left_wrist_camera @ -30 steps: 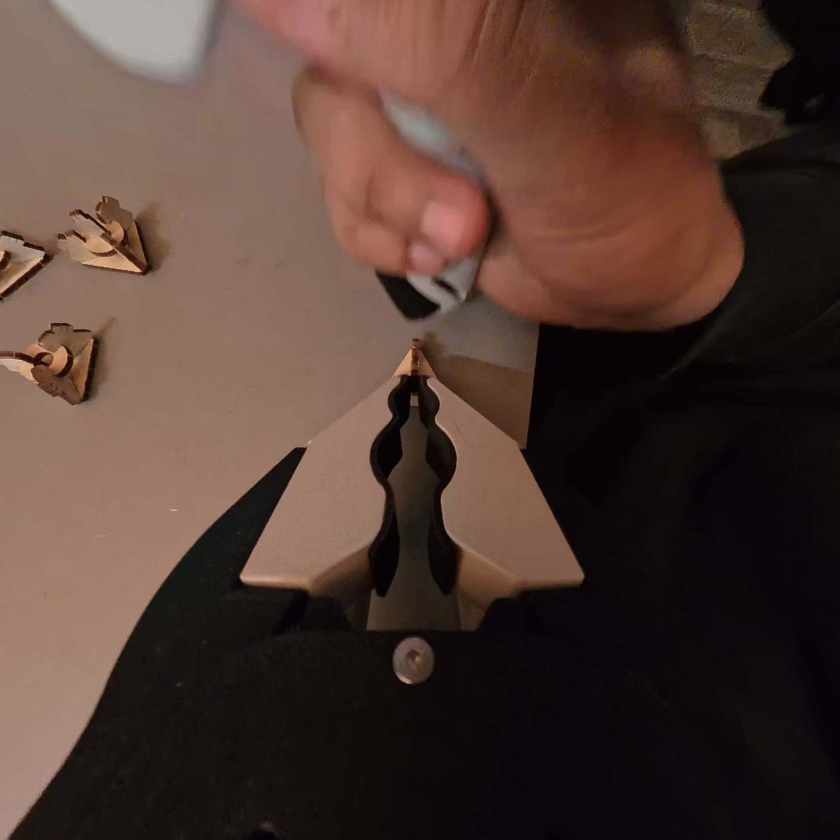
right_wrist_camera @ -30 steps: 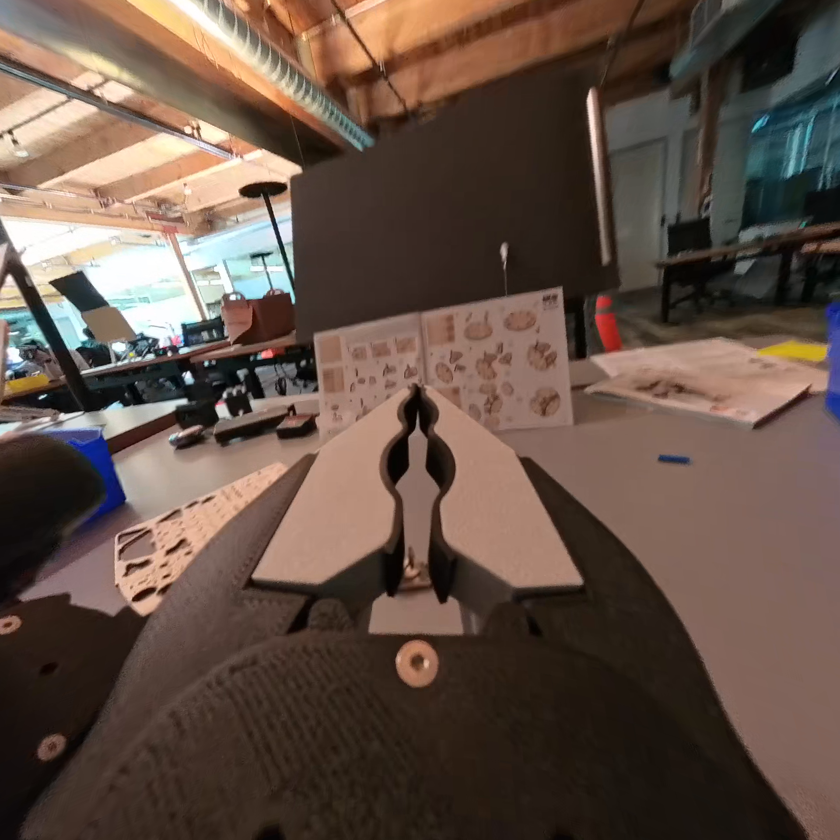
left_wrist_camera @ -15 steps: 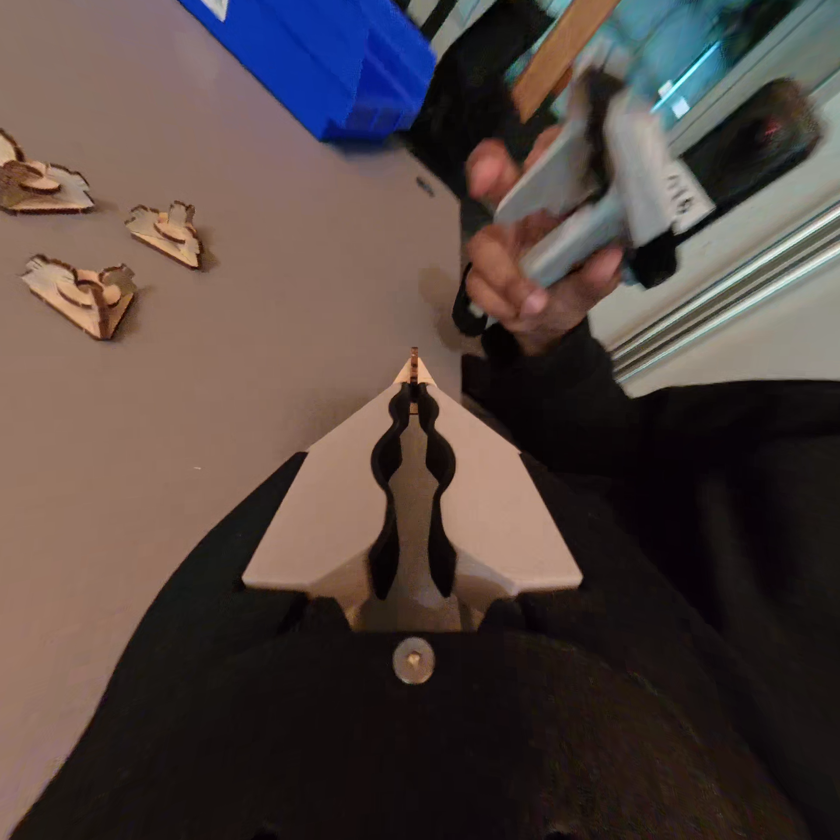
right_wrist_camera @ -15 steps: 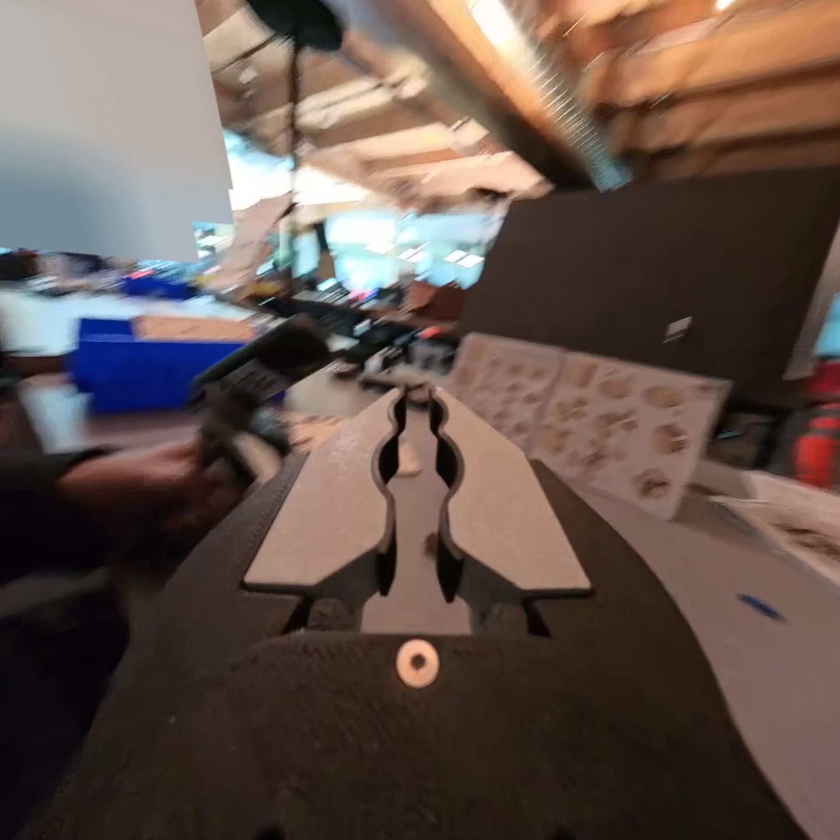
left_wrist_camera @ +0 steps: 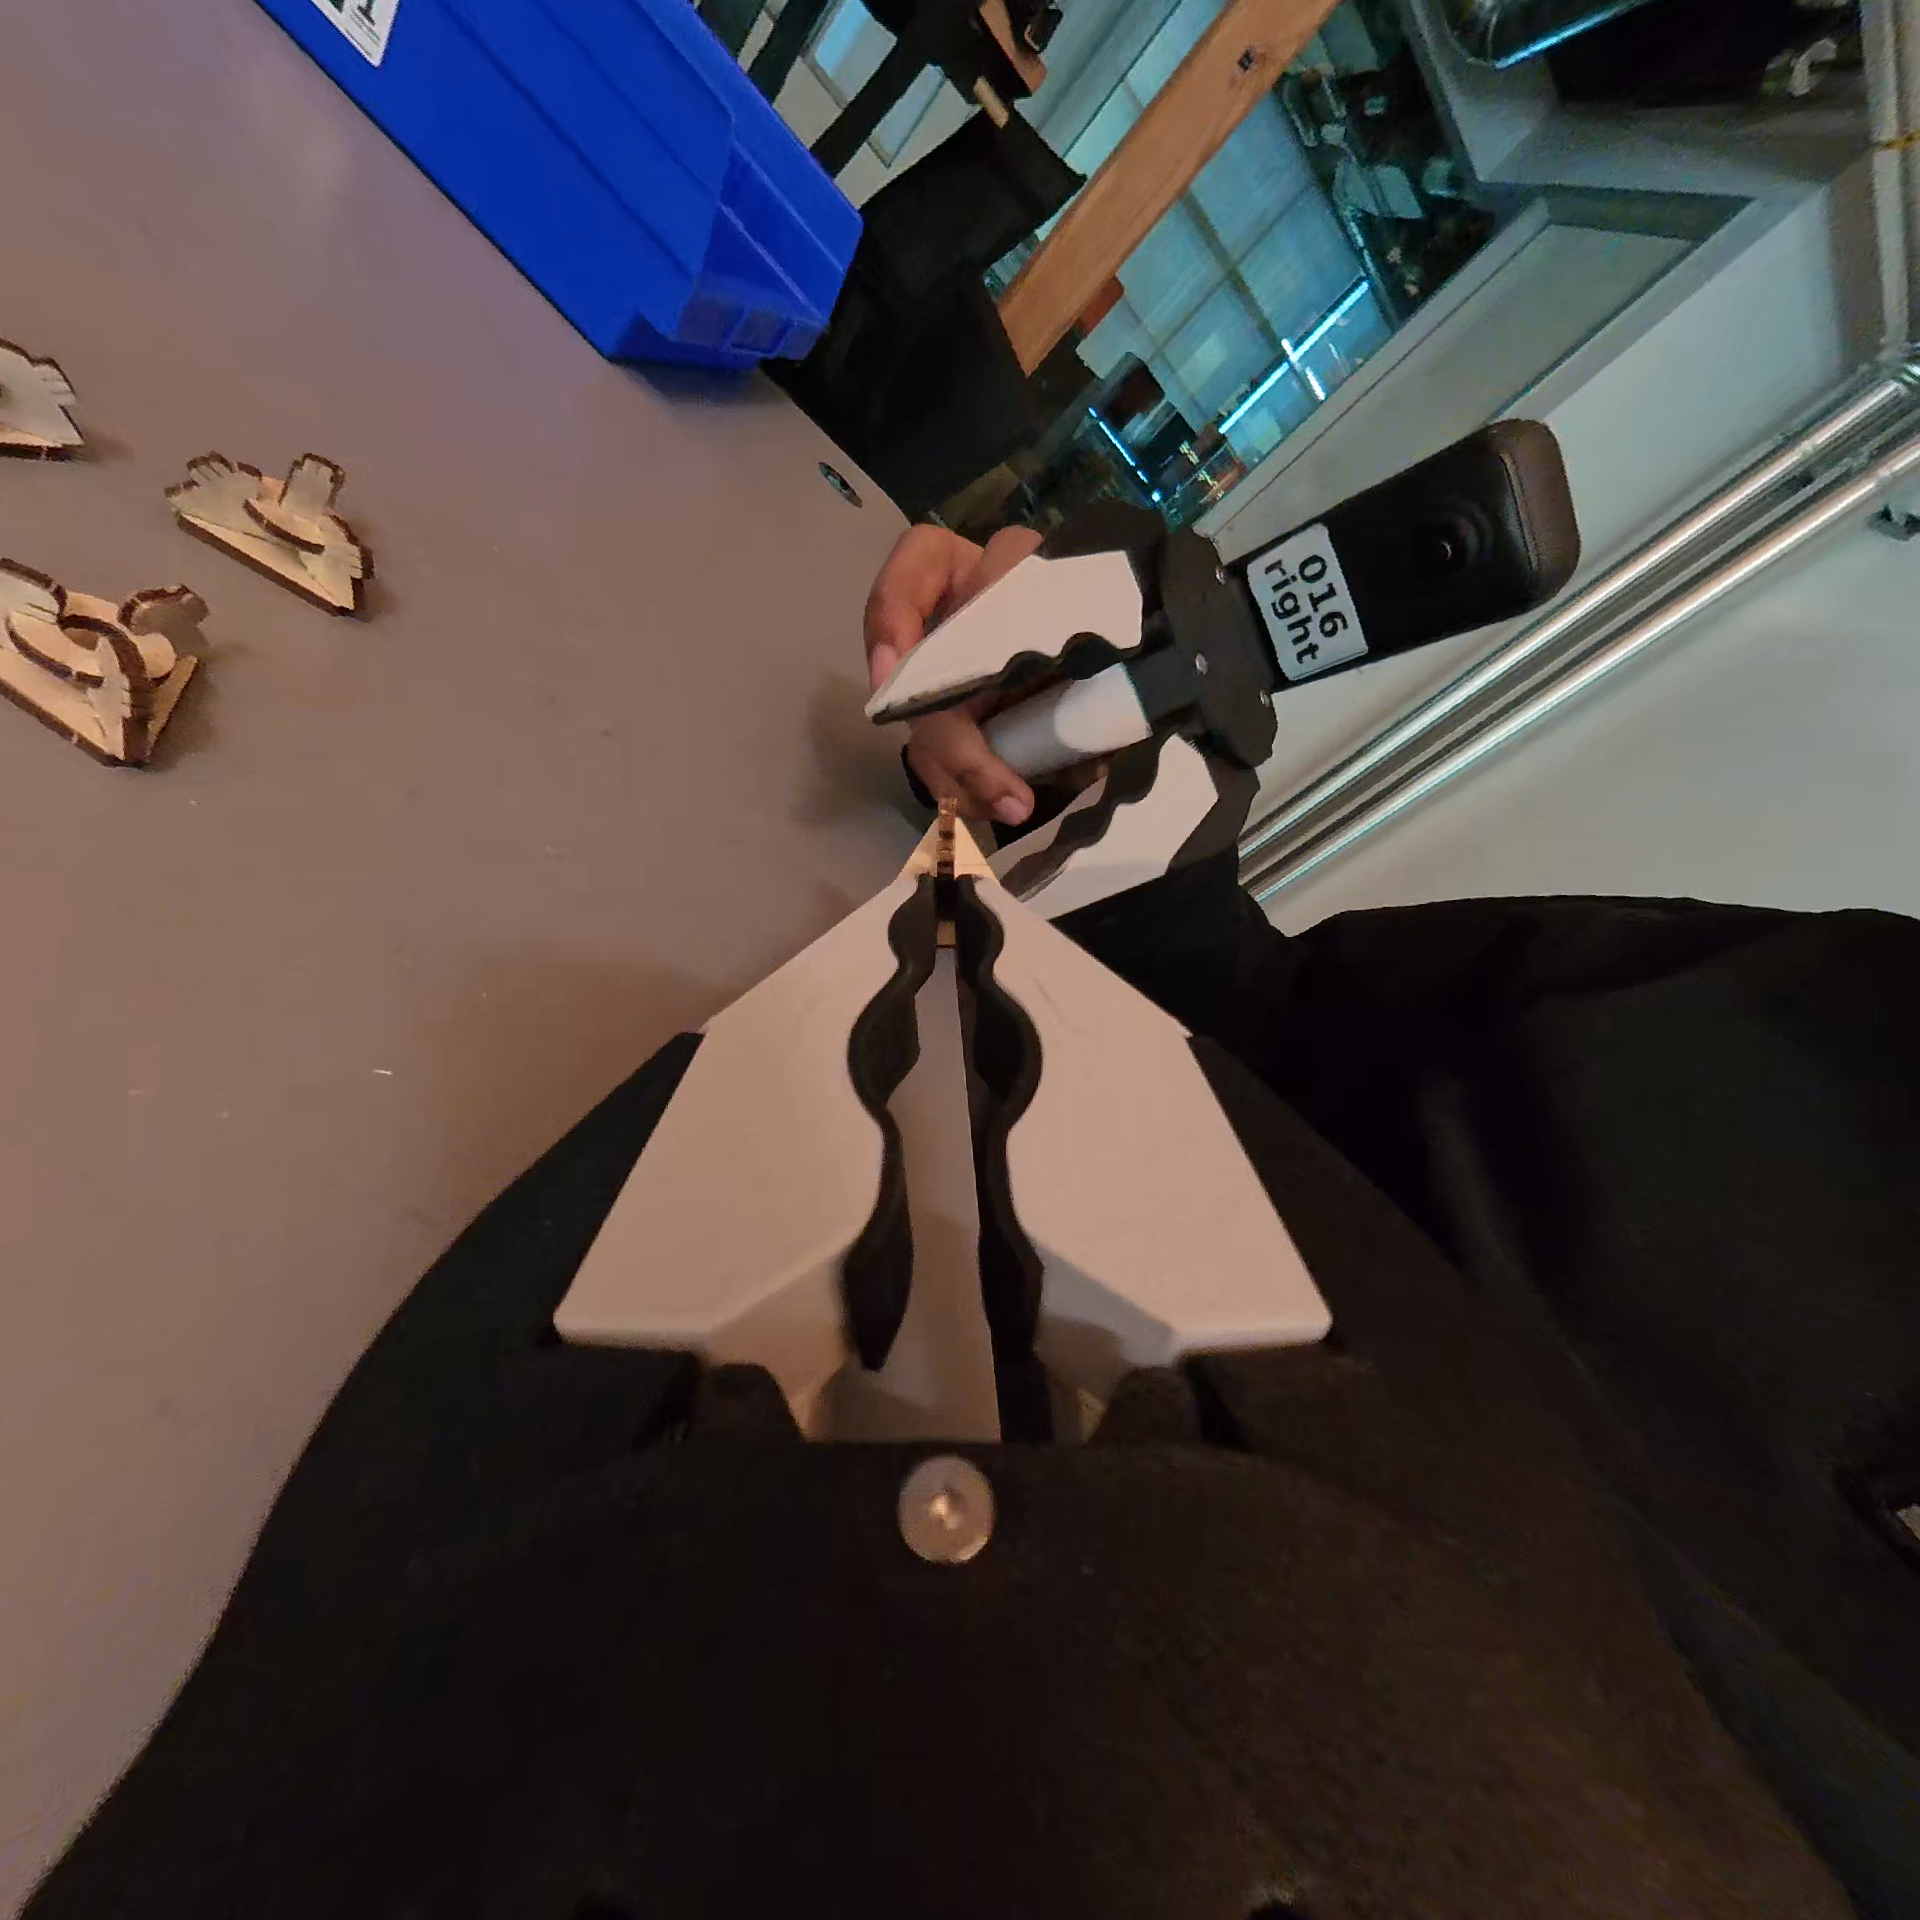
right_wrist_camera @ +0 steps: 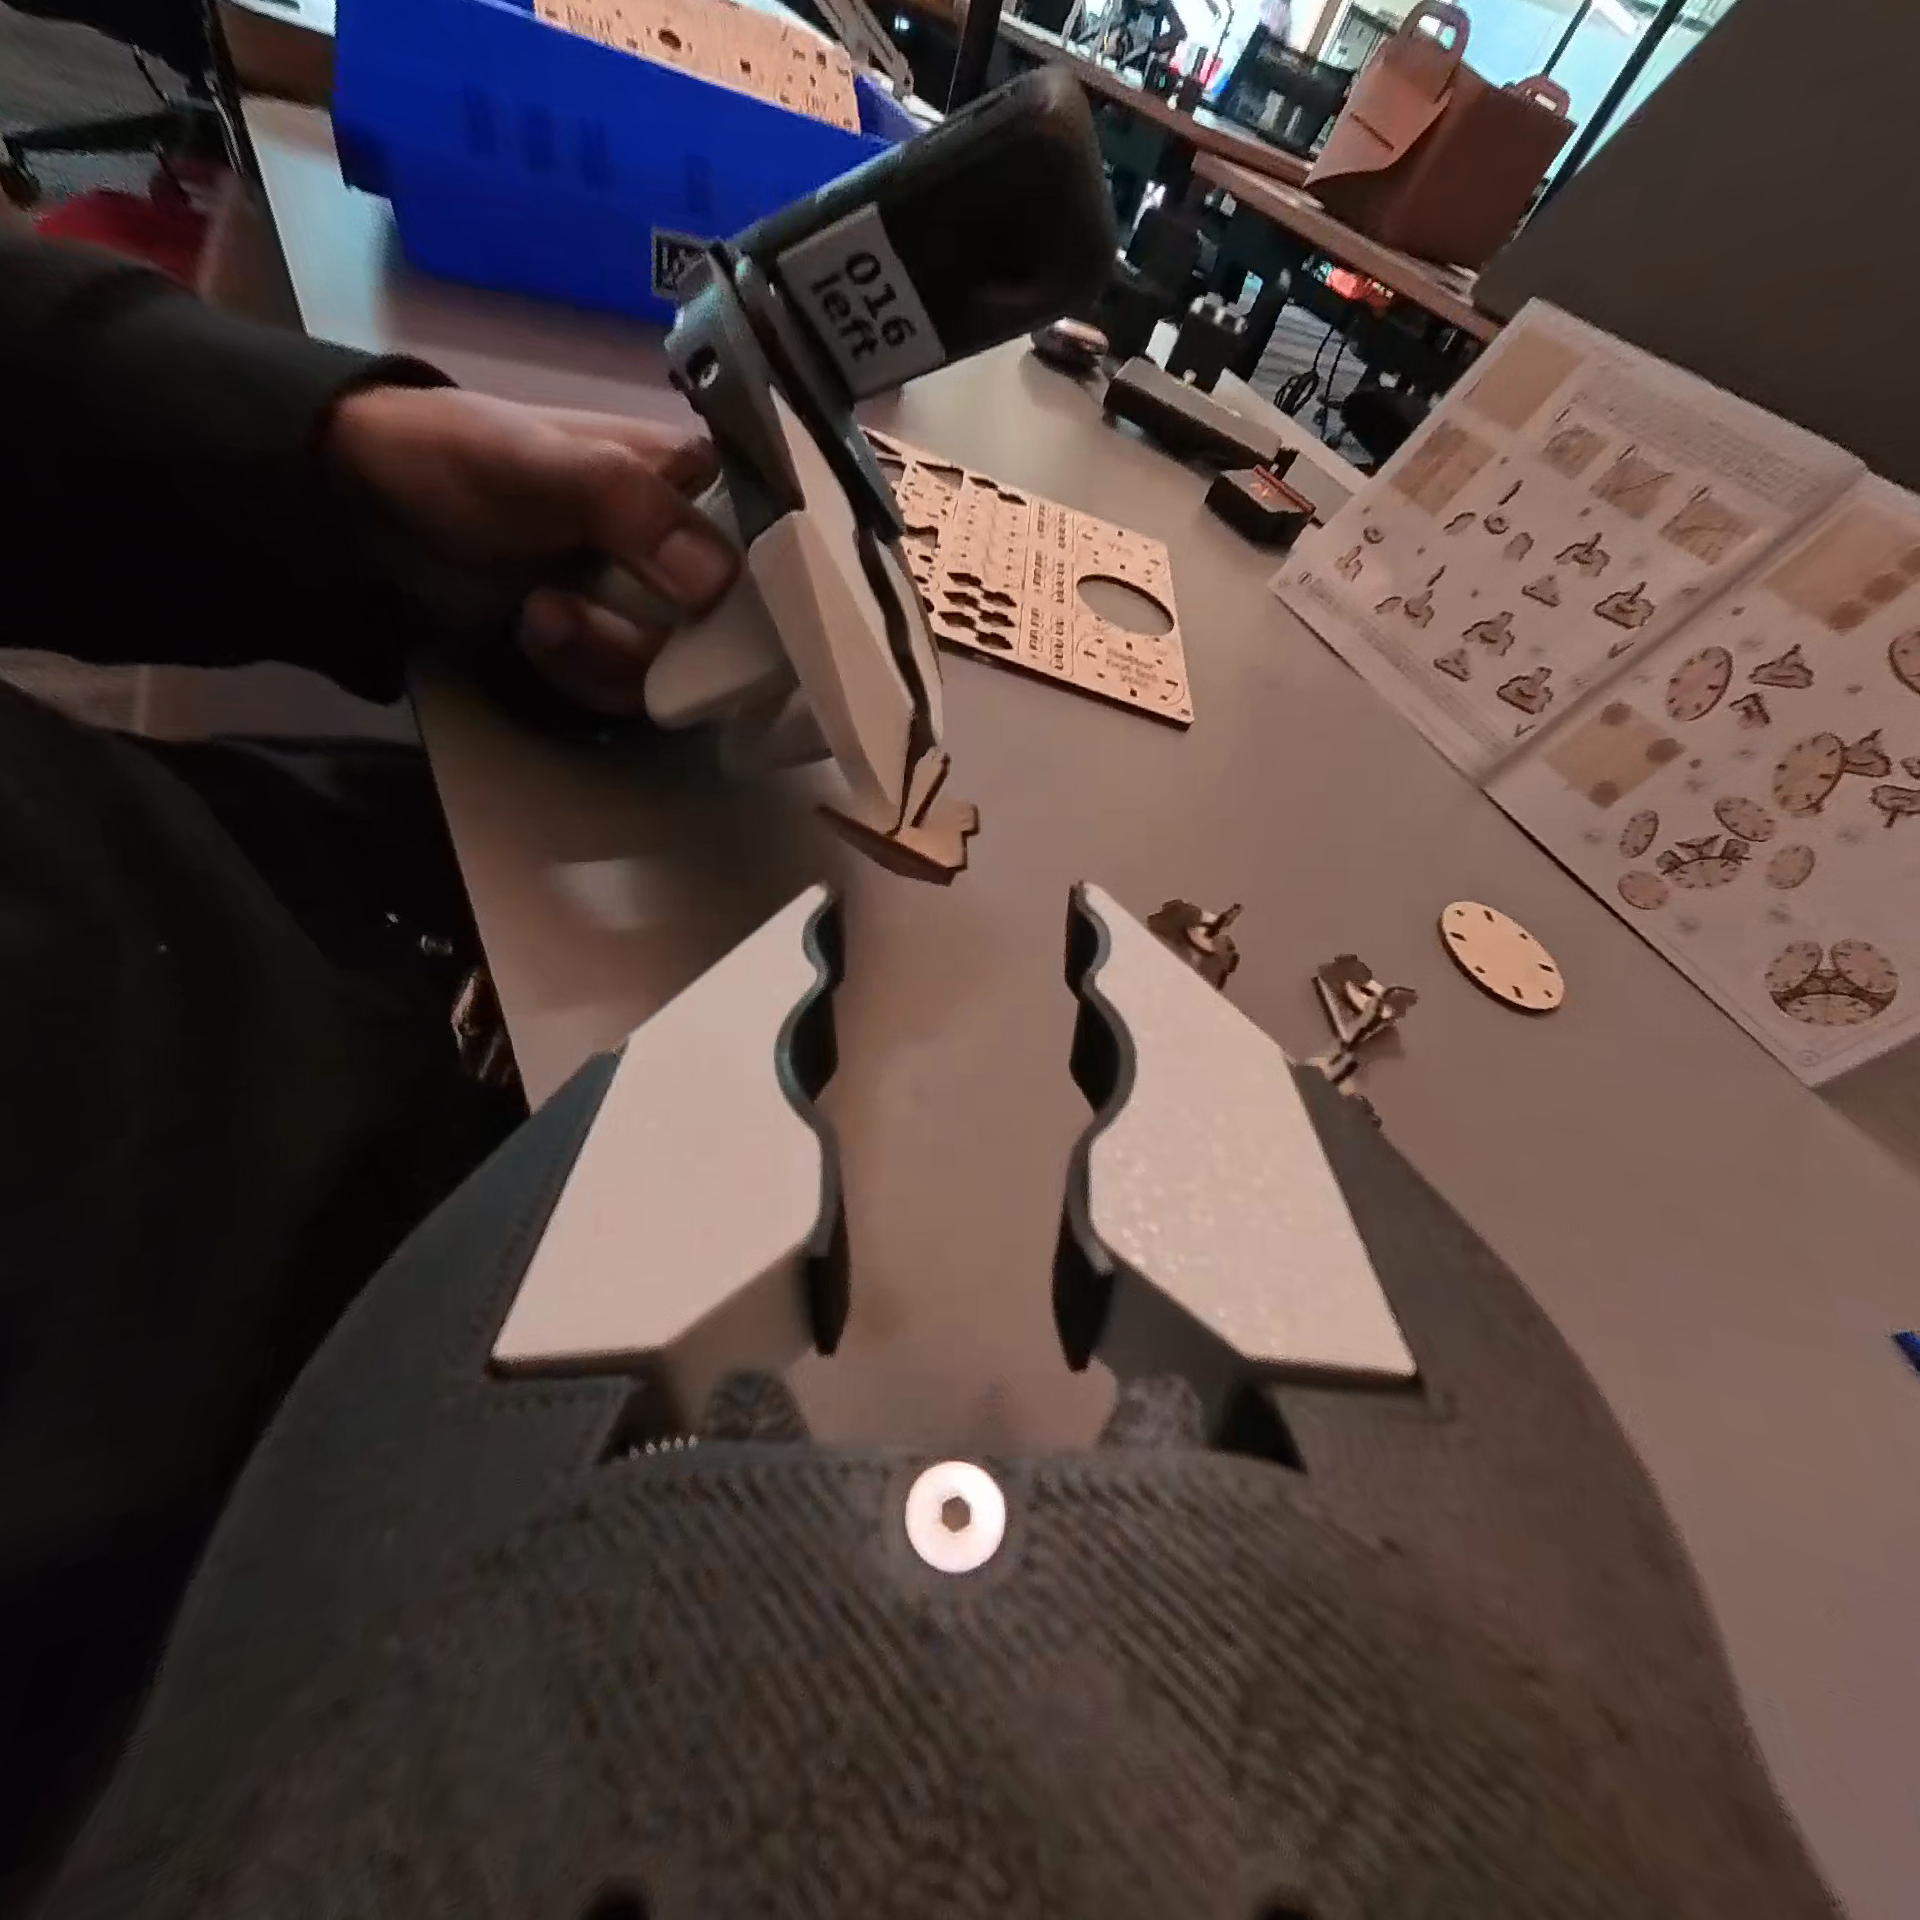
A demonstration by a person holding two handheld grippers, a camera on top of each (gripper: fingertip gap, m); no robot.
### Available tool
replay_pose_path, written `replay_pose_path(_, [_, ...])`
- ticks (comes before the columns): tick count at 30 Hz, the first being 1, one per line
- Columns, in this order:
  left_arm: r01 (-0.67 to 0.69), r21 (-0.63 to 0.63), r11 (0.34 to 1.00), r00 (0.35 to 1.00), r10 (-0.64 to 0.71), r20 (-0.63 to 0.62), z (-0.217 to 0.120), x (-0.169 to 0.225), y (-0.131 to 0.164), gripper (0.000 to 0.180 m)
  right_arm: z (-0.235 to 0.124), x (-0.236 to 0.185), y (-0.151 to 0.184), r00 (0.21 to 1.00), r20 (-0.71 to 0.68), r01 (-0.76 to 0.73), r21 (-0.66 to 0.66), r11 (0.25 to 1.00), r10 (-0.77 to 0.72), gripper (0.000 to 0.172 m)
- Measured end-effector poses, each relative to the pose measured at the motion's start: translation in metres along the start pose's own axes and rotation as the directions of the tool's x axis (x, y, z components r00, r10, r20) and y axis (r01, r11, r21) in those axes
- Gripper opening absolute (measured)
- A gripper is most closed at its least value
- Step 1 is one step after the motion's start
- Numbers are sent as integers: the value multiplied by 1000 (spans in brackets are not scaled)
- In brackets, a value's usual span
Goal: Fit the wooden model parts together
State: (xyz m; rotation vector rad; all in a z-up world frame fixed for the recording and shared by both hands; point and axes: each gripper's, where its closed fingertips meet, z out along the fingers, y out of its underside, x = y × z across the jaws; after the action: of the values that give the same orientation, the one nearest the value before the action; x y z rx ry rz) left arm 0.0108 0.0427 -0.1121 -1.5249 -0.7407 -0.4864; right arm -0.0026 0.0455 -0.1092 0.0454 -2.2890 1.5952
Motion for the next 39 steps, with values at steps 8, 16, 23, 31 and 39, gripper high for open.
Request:
replay_pose_path(8, [-74, -74, 995, 976, 87, 200, 2, -21, 4, 1, -2, 8, 12, 997, -55, 45, -77, 996, -50, 37])
replay_pose_path(16, [-196, -348, 917, 809, 351, 471, 4, -59, 11, 2, -13, 67, 61, 930, -354, -207, -268, 941, 104, 23])
replay_pose_path(23, [-208, -531, 821, 743, 486, 460, 14, -81, 10, 2, -20, 81, 72, 856, -411, -417, -191, 888, 314, 34])
replay_pose_path(31, [-278, -532, 800, 744, 530, 408, 14, -82, 2, 19, -20, 80, 73, 856, -394, -431, -181, 884, 336, 34])
replay_pose_path(39, [-378, -267, 886, 737, 463, 493, -18, -73, -40, 17, -16, 90, 84, 804, -381, -548, -175, 818, 457, 43])
